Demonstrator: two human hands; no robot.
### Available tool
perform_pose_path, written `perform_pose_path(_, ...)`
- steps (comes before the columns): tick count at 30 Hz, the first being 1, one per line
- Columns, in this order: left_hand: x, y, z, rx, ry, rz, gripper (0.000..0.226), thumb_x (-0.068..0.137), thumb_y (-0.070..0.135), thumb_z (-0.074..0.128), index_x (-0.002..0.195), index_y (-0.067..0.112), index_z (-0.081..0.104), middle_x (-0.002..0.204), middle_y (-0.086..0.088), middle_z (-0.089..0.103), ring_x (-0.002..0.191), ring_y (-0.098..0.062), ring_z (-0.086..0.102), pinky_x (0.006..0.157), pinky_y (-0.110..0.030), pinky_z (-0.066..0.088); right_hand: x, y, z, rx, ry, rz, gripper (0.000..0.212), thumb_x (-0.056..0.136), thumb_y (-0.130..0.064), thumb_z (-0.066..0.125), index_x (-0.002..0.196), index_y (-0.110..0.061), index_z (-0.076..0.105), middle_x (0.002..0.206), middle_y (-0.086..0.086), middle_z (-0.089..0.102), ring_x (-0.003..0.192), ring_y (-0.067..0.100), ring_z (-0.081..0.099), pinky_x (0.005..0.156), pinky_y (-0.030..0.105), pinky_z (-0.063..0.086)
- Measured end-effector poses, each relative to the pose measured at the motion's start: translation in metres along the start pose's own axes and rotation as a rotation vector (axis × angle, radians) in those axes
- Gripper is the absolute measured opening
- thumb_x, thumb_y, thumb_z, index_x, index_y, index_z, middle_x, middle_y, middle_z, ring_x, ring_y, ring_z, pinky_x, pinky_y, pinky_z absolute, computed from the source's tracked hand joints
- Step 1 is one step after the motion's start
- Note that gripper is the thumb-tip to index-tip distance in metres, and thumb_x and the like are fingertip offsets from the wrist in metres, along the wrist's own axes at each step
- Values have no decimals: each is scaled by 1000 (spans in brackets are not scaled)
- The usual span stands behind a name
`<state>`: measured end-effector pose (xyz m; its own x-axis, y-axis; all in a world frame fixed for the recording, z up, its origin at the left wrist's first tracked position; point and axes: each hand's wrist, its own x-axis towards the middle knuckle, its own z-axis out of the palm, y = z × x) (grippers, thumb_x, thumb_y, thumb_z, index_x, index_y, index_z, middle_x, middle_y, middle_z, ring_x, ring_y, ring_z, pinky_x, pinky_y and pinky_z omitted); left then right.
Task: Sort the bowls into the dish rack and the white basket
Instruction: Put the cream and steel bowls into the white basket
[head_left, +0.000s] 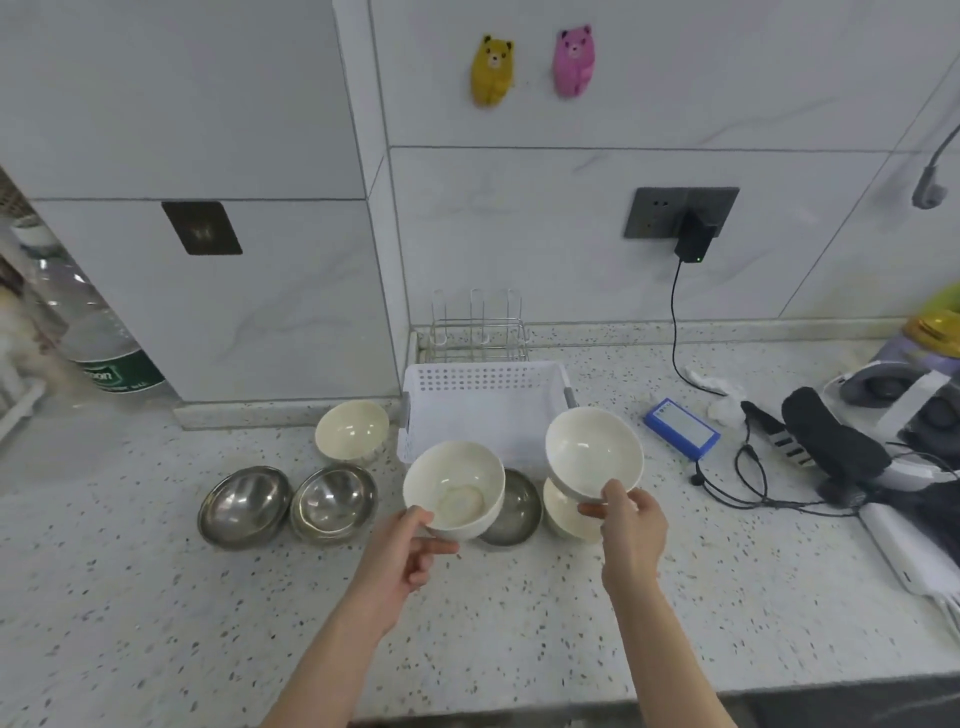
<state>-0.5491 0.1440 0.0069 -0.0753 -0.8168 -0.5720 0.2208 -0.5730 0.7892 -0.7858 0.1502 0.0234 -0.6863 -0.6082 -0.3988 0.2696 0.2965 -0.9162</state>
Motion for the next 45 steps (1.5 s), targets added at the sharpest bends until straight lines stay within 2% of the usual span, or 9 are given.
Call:
perform_pose_path(5,24,32,-17,31,98,80,20,93,18,56,109,7,61,83,-23,74,41,-8,39,37,-19,27,17,-17,49,-165,-114,-82,36,86,-33,55,117,-16,59,65,-3,73,89,19,63,85,42,47)
perform_pose_path(8,41,47,-25,110,150,105,17,92,20,57,104,10,64,80,-19,75,40,-6,38,37,-19,27,25,-22,74,-146,-167,-78,31,88,-29,55,114,-13,59,67,0,74,77,14,61,67,32,41)
perform_pose_path(12,70,66,-25,260,178,156,15,91,21,57,96,10,67,72,-13,75,37,-3,45,35,-17,29,36,-25,104,-122,-201,-84,29,90,-24,54,112,-8,62,65,5,74,72,14,58,75,35,40)
perform_pose_path(18,114,85,-13,487,152,253,15,93,21,53,96,16,67,65,-2,74,50,-3,64,47,-23,40,51,-22,129,-140,-181,-41,21,92,-20,52,104,-8,64,68,10,74,53,11,42,52,26,36)
perform_pose_path(25,152,94,1,728,123,254,13,91,31,54,98,21,57,72,2,74,58,-2,68,61,-29,54,63,-9,137,-174,-125,-66,16,93,-18,51,96,-9,64,64,7,73,57,15,47,55,30,39)
perform_pose_path(28,162,94,6,776,83,262,25,93,31,52,113,31,38,85,3,70,58,2,66,55,-21,45,68,-5,140,-186,-109,-45,16,93,-18,52,95,-8,64,64,8,73,53,16,42,50,29,37)
perform_pose_path(31,171,92,9,793,94,234,29,95,31,49,121,25,37,88,3,67,55,4,65,53,-20,41,71,-2,141,-200,-100,-27,16,92,-17,52,96,-6,63,64,10,73,49,15,39,46,28,35)
perform_pose_path(41,193,93,16,885,165,231,14,94,27,48,95,13,44,82,-5,67,74,-21,66,64,-36,50,78,1,145,-134,-125,65,16,94,-9,48,91,-1,61,65,20,71,31,6,31,32,18,25)
perform_pose_path(45,195,93,17,922,152,216,22,93,23,44,108,8,46,93,-11,71,87,-30,68,73,-38,54,79,0,145,-142,-140,74,16,94,-7,47,90,3,59,65,23,71,30,5,29,30,17,22)
